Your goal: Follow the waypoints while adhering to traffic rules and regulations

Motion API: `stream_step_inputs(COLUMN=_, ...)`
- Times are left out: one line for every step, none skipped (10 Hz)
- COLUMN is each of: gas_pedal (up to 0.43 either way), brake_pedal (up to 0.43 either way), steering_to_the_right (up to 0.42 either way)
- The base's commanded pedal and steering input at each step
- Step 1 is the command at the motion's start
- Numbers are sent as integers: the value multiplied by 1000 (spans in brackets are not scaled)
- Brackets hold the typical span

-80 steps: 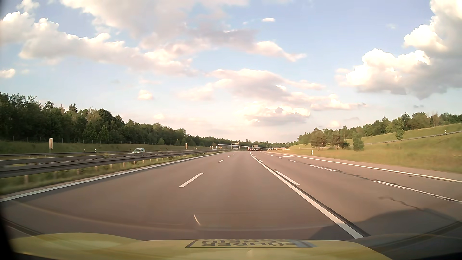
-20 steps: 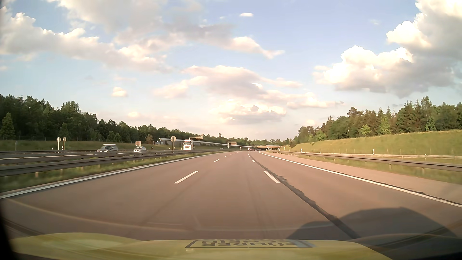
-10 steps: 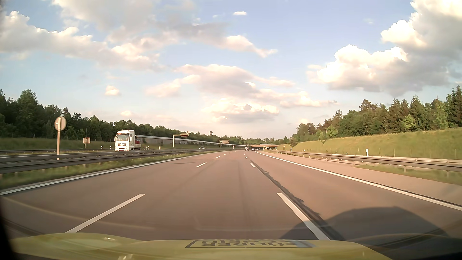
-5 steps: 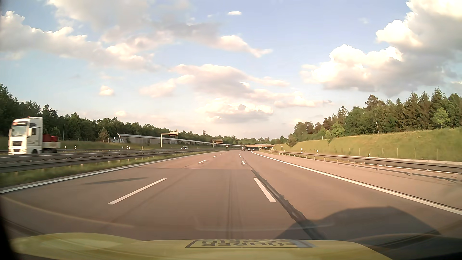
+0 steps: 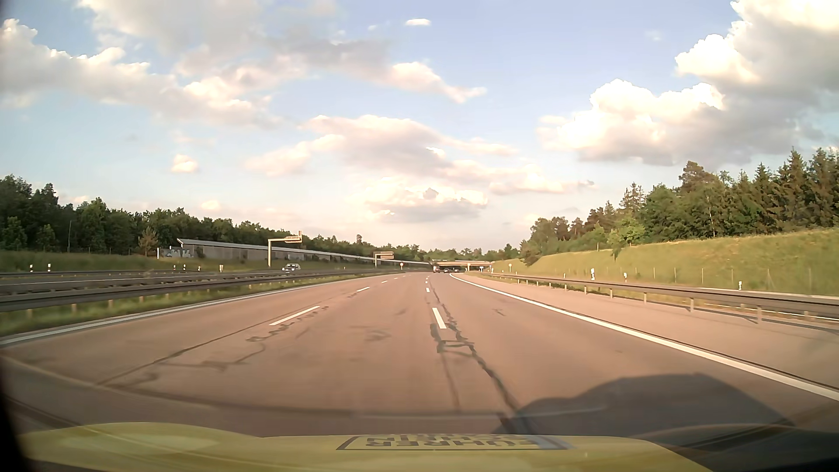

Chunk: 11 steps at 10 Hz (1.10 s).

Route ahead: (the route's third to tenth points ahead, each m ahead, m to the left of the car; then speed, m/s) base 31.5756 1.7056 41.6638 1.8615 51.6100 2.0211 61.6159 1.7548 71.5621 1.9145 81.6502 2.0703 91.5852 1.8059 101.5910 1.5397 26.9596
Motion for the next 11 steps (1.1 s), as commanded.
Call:
stream_step_inputs(gas_pedal=0, brake_pedal=152, steering_to_the_right=8)
stream_step_inputs(gas_pedal=0, brake_pedal=177, steering_to_the_right=8)
stream_step_inputs(gas_pedal=0, brake_pedal=189, steering_to_the_right=7)
stream_step_inputs(gas_pedal=0, brake_pedal=195, steering_to_the_right=7)
stream_step_inputs(gas_pedal=0, brake_pedal=195, steering_to_the_right=7)
stream_step_inputs(gas_pedal=0, brake_pedal=189, steering_to_the_right=6)
stream_step_inputs(gas_pedal=0, brake_pedal=195, steering_to_the_right=5)
stream_step_inputs(gas_pedal=0, brake_pedal=189, steering_to_the_right=5)
stream_step_inputs(gas_pedal=0, brake_pedal=183, steering_to_the_right=3)
stream_step_inputs(gas_pedal=0, brake_pedal=171, steering_to_the_right=2)
stream_step_inputs(gas_pedal=0, brake_pedal=171, steering_to_the_right=2)
